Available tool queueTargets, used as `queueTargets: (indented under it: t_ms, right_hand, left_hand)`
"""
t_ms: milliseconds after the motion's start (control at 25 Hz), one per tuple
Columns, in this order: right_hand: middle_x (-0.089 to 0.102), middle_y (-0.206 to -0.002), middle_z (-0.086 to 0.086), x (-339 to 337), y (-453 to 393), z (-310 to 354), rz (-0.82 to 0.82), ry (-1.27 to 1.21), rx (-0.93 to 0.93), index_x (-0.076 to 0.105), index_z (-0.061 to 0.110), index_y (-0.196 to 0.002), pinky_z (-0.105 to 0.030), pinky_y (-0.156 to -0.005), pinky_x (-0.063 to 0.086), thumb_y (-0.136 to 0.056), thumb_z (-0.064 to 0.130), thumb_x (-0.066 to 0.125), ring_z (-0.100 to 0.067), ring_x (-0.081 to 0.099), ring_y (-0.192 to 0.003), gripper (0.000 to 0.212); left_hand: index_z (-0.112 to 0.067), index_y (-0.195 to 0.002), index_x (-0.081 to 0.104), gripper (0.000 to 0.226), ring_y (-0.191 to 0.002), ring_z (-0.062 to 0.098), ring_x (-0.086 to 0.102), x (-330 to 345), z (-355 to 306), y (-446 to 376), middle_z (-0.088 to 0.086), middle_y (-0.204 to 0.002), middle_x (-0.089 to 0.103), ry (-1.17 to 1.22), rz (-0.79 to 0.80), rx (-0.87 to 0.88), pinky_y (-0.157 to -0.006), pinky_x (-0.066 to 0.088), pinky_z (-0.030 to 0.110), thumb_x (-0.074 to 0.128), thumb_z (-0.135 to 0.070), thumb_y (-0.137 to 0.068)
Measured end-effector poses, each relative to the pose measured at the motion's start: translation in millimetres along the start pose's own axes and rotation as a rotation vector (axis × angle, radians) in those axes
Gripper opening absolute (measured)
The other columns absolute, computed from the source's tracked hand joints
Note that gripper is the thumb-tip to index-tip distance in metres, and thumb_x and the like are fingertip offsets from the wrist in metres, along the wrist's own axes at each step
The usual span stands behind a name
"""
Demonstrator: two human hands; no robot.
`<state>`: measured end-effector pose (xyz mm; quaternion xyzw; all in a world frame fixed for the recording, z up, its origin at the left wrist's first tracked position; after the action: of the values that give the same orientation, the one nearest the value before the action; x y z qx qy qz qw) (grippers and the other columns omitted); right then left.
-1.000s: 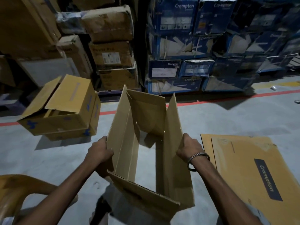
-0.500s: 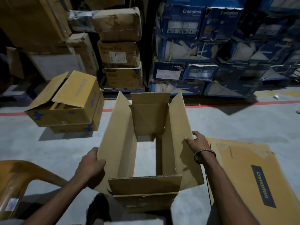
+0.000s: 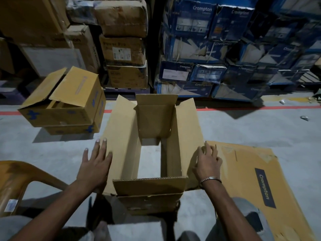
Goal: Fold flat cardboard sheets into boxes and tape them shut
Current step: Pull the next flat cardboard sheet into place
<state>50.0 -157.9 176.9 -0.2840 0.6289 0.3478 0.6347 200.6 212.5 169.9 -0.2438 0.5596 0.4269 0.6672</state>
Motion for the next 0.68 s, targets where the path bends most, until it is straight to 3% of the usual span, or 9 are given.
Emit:
queueTargets:
  t_ms: [80,160,200,320,520,680]
  right_hand:
    - [0.036,-0.156,-0.002,27.5,9.9,0.3,0.141,0.025,-0.031,0.054,0.024,-0.137,-0.052,-0.112,0.032,-0.093,0.015,0.064,-0.028,0.019,-0.153,0.047]
    - [0.047,-0.145,-0.006,51.4,13.1,-0.6,0.289,-0.066,-0.064,0.058,0.018,-0.131,-0.048,-0.109,0.042,-0.093,0.008,0.062,-0.030,0.042,-0.142,0.039]
    - [0.051,-0.140,-0.009,56.8,13.0,-0.1,0.335,-0.115,-0.077,0.058,0.014,-0.129,-0.047,-0.104,0.048,-0.090,0.008,0.067,-0.032,0.052,-0.132,0.040]
    - [0.059,-0.123,-0.010,60.5,8.6,2.5,0.354,-0.184,-0.089,0.063,0.011,-0.115,-0.039,-0.089,0.055,-0.079,0.014,0.080,-0.032,0.062,-0.110,0.040]
    - [0.066,-0.108,-0.011,64.8,-2.3,-0.9,0.229,-0.231,0.000,0.071,0.013,-0.099,-0.038,-0.080,0.059,-0.081,0.009,0.070,-0.030,0.067,-0.095,0.019]
    - [0.064,-0.121,-0.010,50.8,-14.2,16.4,-0.004,-0.312,-0.025,0.072,0.016,-0.113,-0.039,-0.089,0.056,-0.089,0.014,0.068,-0.028,0.059,-0.113,0.024]
  left_hand:
    - [-0.027,-0.167,0.003,0.102,-0.158,0.041,-0.014,28.9,-2.0,-0.5,0.019,-0.172,-0.015,-0.006,0.232,0.075,-0.122,0.002,0.071,0.067,-0.043,-0.089]
    - [-0.036,-0.162,-0.018,0.119,-0.153,0.039,-0.031,50.8,-4.7,4.6,0.017,-0.164,-0.036,0.059,0.473,0.124,-0.119,-0.012,0.069,0.066,-0.066,-0.083]
    - [-0.039,-0.161,-0.020,0.127,-0.150,0.039,-0.036,52.9,-8.4,4.6,0.016,-0.161,-0.041,0.089,0.503,0.159,-0.118,-0.015,0.068,0.066,-0.079,-0.075]
    - [-0.044,-0.163,-0.008,0.128,-0.149,0.036,-0.039,51.2,-12.4,0.7,0.011,-0.164,-0.039,0.158,0.457,0.191,-0.115,-0.016,0.072,0.060,-0.093,-0.066]
    - [-0.049,-0.161,0.005,0.115,-0.153,0.036,-0.033,49.8,-16.8,-18.0,0.009,-0.167,-0.034,0.237,0.406,0.147,-0.112,-0.010,0.079,0.064,-0.087,-0.069]
    - [-0.040,-0.164,-0.002,0.121,-0.157,0.034,-0.023,41.9,-12.3,-44.1,0.007,-0.171,-0.026,0.243,0.284,-0.022,-0.117,0.000,0.076,0.054,-0.093,-0.071]
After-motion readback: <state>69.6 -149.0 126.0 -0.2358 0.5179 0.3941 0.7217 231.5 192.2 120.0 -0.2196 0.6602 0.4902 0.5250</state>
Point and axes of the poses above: each hand's wrist, its own y-axis away from the middle knuckle, its own x-axis out of the palm, z = x × y, the point moved 9 cm from there along -y, towards the middle knuckle
